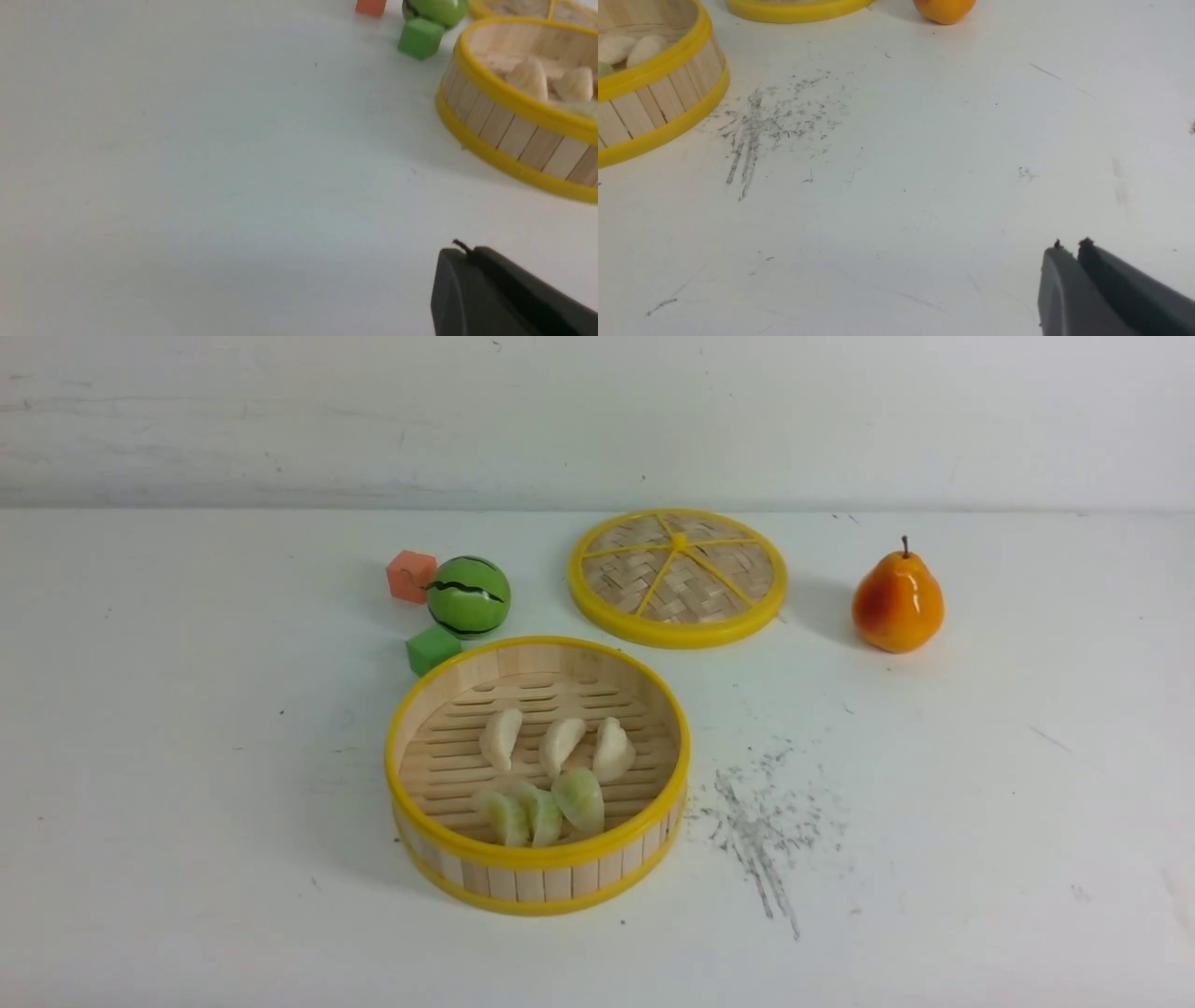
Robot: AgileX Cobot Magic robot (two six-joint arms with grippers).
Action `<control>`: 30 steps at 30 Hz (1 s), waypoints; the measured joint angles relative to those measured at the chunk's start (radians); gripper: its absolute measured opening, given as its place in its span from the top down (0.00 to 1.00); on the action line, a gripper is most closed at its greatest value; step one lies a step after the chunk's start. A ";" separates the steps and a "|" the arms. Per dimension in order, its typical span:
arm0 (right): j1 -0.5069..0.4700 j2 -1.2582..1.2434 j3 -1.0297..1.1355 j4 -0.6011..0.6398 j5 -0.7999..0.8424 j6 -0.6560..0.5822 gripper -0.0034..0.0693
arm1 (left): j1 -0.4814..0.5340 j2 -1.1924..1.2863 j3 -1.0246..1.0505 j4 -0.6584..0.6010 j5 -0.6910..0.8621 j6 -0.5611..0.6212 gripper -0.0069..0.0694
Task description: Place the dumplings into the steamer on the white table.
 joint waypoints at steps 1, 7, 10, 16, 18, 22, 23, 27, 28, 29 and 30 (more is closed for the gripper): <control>0.000 0.000 0.000 0.000 0.000 0.000 0.90 | 0.000 0.000 0.001 -0.008 0.017 0.011 0.93; 0.000 0.000 0.000 0.000 0.000 0.000 0.90 | 0.000 0.000 0.003 -0.019 0.033 0.029 0.93; 0.000 0.000 0.000 0.000 0.000 0.000 0.90 | 0.000 0.000 0.003 -0.019 0.033 0.029 0.93; 0.000 0.000 0.000 0.000 0.000 0.000 0.90 | 0.001 0.000 0.003 -0.019 0.033 0.029 0.93; 0.000 0.000 0.000 0.000 0.000 0.000 0.89 | 0.001 0.000 0.003 -0.019 0.033 0.029 0.93; 0.000 0.000 0.000 0.000 0.000 0.000 0.88 | 0.001 0.000 0.003 -0.019 0.033 0.029 0.93; 0.000 0.000 0.000 0.000 0.000 0.000 0.88 | 0.001 0.000 0.003 -0.019 0.033 0.029 0.93; 0.000 0.000 0.000 0.000 0.000 0.000 0.87 | 0.005 0.000 0.003 -0.020 0.033 0.029 0.93; 0.000 0.000 0.000 0.000 0.000 0.000 0.87 | 0.005 0.000 0.003 -0.020 0.033 0.029 0.93; 0.000 0.000 0.000 0.000 0.000 0.000 0.87 | 0.005 0.000 0.003 -0.020 0.033 0.029 0.93; 0.000 0.000 0.000 0.000 0.000 0.000 0.87 | 0.005 0.000 0.003 -0.020 0.033 0.029 0.93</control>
